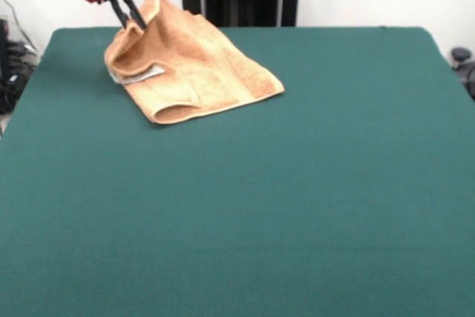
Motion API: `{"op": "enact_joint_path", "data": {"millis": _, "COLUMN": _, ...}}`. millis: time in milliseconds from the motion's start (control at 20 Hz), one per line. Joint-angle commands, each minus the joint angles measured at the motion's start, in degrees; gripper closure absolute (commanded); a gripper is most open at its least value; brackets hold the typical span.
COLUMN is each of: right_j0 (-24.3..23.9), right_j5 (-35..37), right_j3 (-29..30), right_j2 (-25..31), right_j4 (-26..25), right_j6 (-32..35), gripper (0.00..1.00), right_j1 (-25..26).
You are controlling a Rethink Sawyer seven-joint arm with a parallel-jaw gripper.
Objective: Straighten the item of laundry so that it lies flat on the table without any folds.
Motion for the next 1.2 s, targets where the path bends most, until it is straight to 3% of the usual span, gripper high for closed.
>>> {"op": "enact_joint_path", "data": {"millis": 50, "right_j0": 0.12, "right_j5": 9.70, "right_j3": -2.68, "right_j2": 4.64, "right_j4": -0.34, "right_j6": -15.35, "gripper": 1.00, "right_j1": -1.57}}
{"op": "enact_joint_path", "data": {"millis": 350, "right_j0": -3.42, "right_j5": 18.22, "right_j3": -4.61, "right_j2": 6.58, "right_j4": 2.09, "right_j6": -19.79, "gripper": 1.00, "right_j1": -2.61}}
{"op": "enact_joint_path", "data": {"millis": 600, "right_j0": -6.15, "right_j5": 21.51, "right_j3": -6.70, "right_j2": 7.16, "right_j4": 1.10, "right_j6": -22.19, "gripper": 1.00, "right_j1": -0.73}}
{"op": "enact_joint_path", "data": {"millis": 1200, "right_j0": -9.96, "right_j5": 25.91, "right_j3": -11.97, "right_j2": 4.99, "right_j4": 0.36, "right_j6": -26.82, "gripper": 1.00, "right_j1": 7.96}}
